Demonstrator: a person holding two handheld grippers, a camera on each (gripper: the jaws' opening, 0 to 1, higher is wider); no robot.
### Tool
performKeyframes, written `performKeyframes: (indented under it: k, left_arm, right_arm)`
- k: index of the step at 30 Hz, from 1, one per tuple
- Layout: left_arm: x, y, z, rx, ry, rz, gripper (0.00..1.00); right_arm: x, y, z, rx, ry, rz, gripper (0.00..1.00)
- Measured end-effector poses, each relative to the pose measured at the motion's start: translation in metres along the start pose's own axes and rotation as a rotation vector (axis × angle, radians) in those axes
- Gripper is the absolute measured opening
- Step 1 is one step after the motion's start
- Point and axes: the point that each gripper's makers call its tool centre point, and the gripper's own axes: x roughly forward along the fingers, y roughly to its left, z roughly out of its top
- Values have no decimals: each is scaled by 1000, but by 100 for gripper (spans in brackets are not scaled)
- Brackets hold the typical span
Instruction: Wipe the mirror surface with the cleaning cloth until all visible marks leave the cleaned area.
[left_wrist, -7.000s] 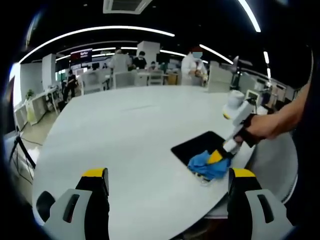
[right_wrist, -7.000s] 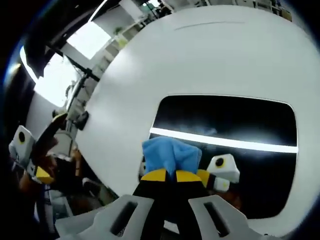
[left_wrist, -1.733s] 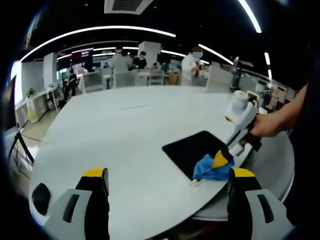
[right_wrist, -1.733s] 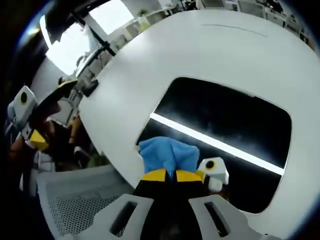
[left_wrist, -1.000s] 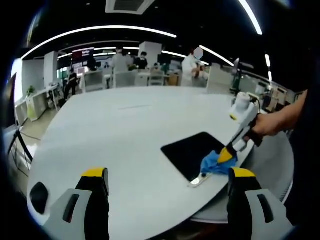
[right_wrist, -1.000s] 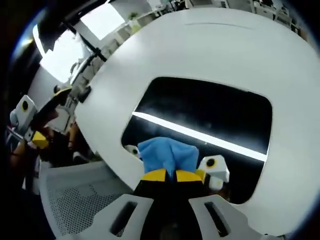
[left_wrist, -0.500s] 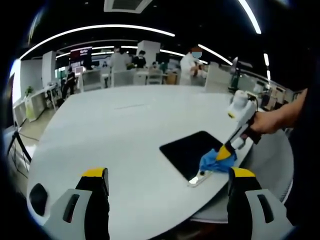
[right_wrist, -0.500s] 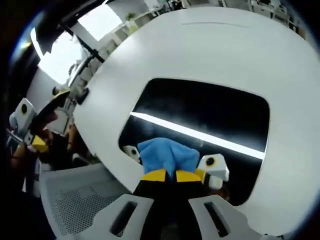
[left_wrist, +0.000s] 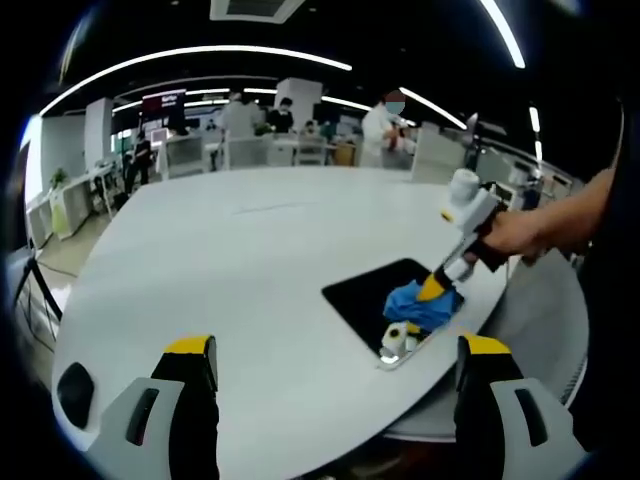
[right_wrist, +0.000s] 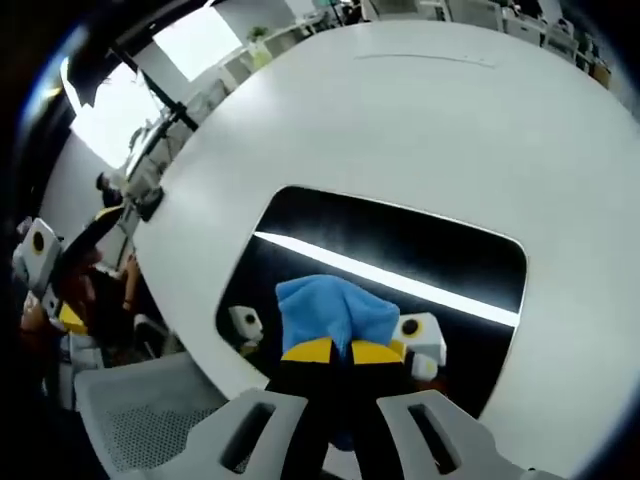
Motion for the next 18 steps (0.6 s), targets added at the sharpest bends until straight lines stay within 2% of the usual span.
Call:
performKeyframes:
  k: [10, 15, 18]
  left_arm:
    - [3, 6, -3, -15, 8, 4, 100]
    - [8, 4, -5, -18, 14, -6, 100]
    - [9, 5, -4, -16, 17, -9, 100]
  right_arm:
    - [8, -18, 35, -3, -2, -29, 0]
    - [13, -26, 51, -44, -10, -63, 0]
    - [16, -28, 59, -81, 11, -90, 0]
